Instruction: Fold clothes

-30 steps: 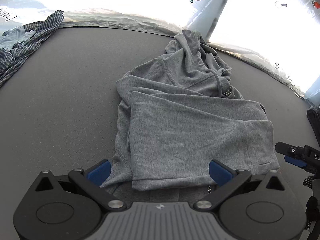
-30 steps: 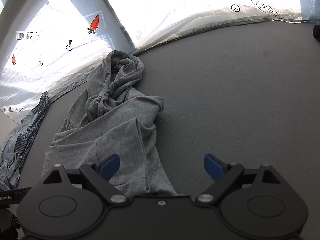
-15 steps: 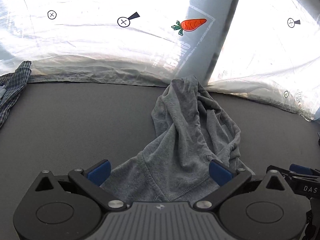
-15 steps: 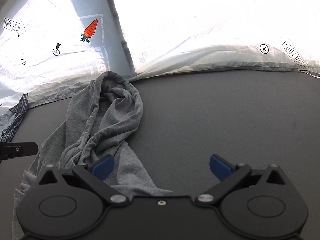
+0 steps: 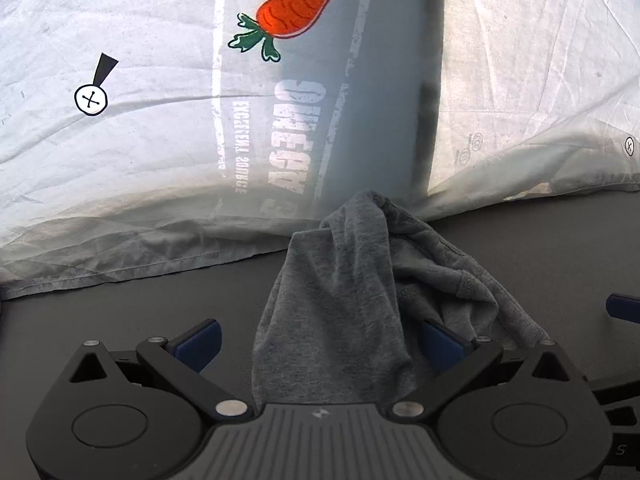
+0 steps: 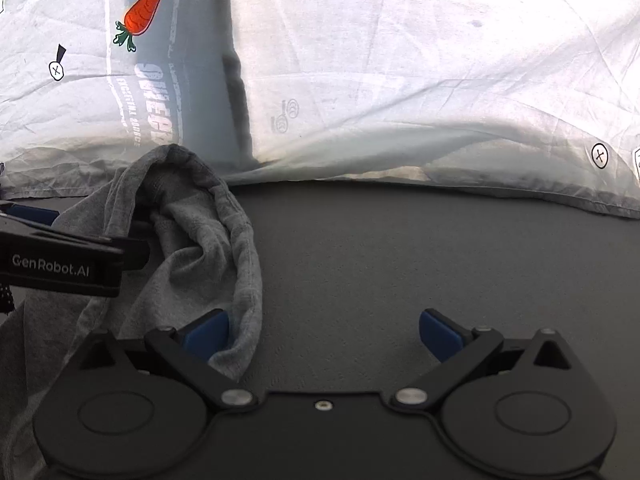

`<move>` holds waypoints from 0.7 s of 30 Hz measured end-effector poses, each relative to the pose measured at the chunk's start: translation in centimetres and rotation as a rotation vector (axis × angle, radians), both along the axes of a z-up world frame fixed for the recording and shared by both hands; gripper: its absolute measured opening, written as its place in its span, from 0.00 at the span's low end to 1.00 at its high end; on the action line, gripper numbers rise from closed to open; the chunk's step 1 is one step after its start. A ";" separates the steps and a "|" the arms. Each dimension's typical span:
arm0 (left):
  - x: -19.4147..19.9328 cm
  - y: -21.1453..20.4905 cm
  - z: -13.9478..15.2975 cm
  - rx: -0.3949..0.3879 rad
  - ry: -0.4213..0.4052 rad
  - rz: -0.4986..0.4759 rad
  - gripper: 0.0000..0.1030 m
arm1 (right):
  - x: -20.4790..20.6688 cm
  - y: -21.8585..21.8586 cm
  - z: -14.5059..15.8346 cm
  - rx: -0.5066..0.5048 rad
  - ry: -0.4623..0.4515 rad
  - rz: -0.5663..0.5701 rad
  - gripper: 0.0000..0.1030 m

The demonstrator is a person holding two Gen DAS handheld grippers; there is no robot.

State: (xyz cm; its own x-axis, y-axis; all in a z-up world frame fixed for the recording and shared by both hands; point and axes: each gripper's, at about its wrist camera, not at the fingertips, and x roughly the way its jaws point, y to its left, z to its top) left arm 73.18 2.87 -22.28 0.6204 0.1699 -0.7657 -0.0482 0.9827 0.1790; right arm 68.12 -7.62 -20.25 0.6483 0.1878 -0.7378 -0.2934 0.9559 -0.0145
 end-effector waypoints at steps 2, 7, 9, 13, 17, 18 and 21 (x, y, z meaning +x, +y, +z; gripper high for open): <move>0.2 0.4 -0.4 0.049 0.012 0.024 1.00 | 0.1 0.5 -0.1 -0.034 -0.021 0.009 1.00; -0.2 2.3 -0.1 0.106 -0.006 0.120 1.00 | 0.6 0.9 0.3 -0.100 -0.042 -0.013 1.00; -0.5 2.9 0.0 0.138 -0.008 0.139 1.00 | 0.7 1.0 0.4 -0.125 -0.049 -0.022 1.00; -1.3 4.1 0.8 0.202 -0.027 0.170 1.00 | 0.5 1.3 0.5 -0.235 -0.102 -0.065 1.00; -2.9 5.4 2.8 0.212 -0.070 0.219 1.00 | 0.2 0.0 1.6 -0.281 -0.142 -0.146 1.00; -3.5 5.7 3.6 0.204 -0.082 0.228 1.00 | 0.0 -0.4 2.1 -0.279 -0.154 -0.167 1.00; -5.3 6.4 5.8 0.176 -0.119 0.237 1.00 | -1.0 -1.8 4.2 -0.243 -0.201 -0.204 1.00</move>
